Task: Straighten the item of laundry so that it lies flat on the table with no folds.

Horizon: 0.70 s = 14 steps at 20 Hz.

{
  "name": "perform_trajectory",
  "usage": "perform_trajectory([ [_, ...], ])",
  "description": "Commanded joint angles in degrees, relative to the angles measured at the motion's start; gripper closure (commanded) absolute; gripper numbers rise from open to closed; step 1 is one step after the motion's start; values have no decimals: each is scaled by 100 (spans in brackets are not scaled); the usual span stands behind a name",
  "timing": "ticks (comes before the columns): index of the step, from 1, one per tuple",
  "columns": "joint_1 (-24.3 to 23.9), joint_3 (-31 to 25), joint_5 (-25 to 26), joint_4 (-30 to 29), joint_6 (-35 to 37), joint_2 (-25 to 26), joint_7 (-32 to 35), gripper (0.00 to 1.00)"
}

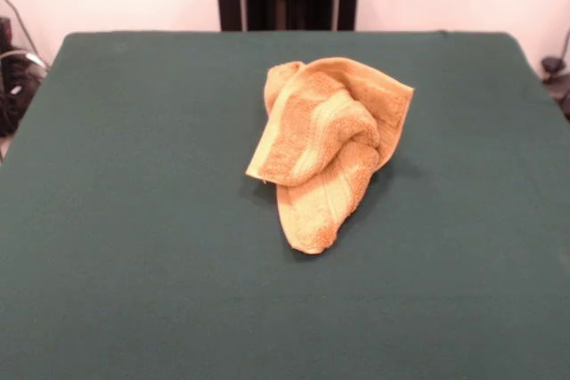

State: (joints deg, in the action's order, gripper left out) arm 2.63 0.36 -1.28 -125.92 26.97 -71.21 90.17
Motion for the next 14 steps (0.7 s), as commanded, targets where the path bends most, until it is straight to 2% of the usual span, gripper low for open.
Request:
perform_trajectory([
  [1, -225, -410, -315, -826, -1130, 970, 1247, 0],
  [8, -575, -848, -226, -889, -2220, 1970, 1274, 0],
  [14, -647, -896, 48, -625, -3165, 2896, 1356, 0],
])
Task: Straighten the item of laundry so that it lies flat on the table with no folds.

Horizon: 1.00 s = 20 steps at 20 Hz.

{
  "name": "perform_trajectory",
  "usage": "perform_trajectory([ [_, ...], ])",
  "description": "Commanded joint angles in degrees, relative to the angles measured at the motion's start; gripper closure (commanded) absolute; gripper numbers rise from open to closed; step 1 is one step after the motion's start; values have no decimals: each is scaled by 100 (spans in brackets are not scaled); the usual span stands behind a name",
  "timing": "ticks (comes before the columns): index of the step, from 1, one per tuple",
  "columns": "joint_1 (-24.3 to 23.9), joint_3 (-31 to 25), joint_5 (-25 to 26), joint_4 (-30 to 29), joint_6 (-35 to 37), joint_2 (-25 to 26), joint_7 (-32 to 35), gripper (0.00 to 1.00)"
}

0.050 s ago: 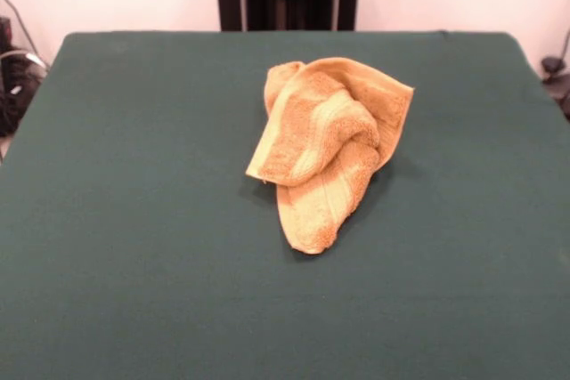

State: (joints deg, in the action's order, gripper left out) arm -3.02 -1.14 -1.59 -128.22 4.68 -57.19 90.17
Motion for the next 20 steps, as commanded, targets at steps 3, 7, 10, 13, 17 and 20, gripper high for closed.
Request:
perform_trajectory([
  [3, -98, -750, 119, -250, -1232, 1914, 1371, 0],
  [7, -186, -814, 109, -129, -1418, 2371, 1389, 0],
  [10, -134, -660, 57, -5, -1468, 2582, 1373, 0],
  [13, -186, -569, 48, 142, -1492, 2752, 1309, 0],
  [17, -245, -456, 59, 332, -1383, 2829, 1155, 0],
  [20, -250, -437, 63, 426, -1314, 2859, 1089, 0],
])
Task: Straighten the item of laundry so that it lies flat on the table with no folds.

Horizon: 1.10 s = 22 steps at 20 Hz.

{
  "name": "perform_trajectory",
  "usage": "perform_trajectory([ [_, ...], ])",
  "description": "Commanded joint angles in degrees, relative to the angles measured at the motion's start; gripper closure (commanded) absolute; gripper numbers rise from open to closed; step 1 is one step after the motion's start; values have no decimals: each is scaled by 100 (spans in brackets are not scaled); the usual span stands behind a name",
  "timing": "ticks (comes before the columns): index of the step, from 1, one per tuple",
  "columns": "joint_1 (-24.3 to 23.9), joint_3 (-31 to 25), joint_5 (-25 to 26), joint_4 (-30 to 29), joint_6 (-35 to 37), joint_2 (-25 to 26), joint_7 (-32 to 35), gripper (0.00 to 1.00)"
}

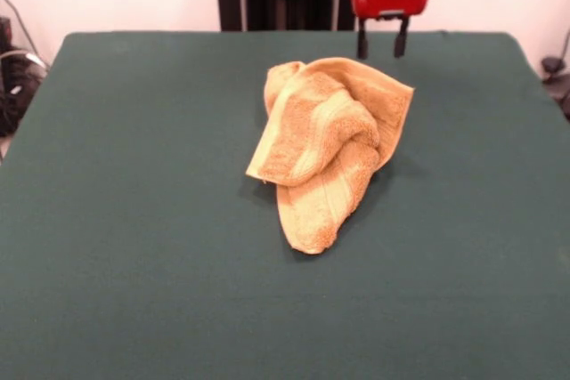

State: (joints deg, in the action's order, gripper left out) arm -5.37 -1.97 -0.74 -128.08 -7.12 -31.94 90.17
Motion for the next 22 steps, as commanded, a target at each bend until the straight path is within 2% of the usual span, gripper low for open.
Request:
perform_trajectory([
  [1, 15, -324, -36, 454, -130, 376, 1081, 0],
  [5, 239, -197, -67, 648, -292, 648, 1039, 0],
  [7, 403, -52, -44, 747, -296, 628, 926, 0],
  [10, 596, 76, 178, 1029, 221, 412, 425, 0],
  [13, 654, 68, 252, 1067, 599, 175, 336, 0],
  [17, 797, 232, 304, 1038, 1452, -415, 224, 0],
  [22, 649, 136, 632, 1010, 1857, -612, 105, 0],
])
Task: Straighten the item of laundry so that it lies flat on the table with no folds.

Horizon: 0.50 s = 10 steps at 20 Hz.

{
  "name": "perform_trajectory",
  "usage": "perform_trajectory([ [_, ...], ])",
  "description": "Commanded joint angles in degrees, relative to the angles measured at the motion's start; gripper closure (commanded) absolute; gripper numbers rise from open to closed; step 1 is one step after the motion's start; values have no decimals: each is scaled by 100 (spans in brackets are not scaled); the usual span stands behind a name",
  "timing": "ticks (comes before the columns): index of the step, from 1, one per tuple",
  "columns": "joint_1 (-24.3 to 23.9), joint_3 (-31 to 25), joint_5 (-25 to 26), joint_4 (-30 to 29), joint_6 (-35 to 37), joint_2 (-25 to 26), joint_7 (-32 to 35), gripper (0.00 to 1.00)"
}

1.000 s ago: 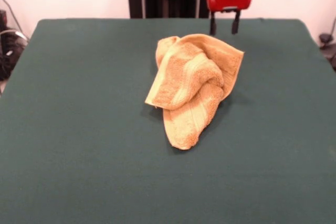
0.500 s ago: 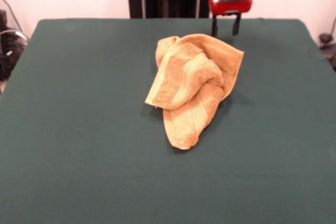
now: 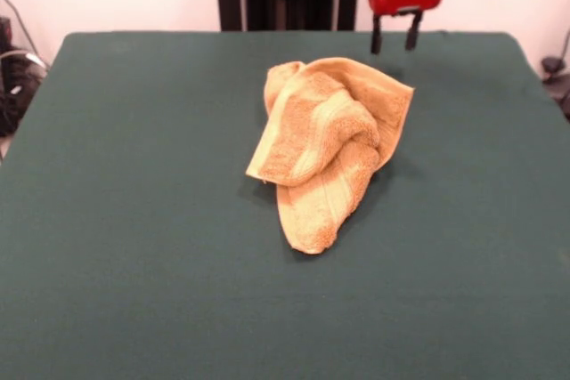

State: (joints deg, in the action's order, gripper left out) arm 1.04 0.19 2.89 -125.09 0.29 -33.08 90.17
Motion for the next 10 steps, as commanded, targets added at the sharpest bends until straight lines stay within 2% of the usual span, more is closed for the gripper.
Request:
perform_trajectory([
  [1, -43, -96, 359, 710, 1186, -530, 85, 0],
  [6, -142, -176, 578, 888, 1847, -928, -3, 0],
  [10, -327, -374, 998, 1267, 1638, -638, -167, 0],
])
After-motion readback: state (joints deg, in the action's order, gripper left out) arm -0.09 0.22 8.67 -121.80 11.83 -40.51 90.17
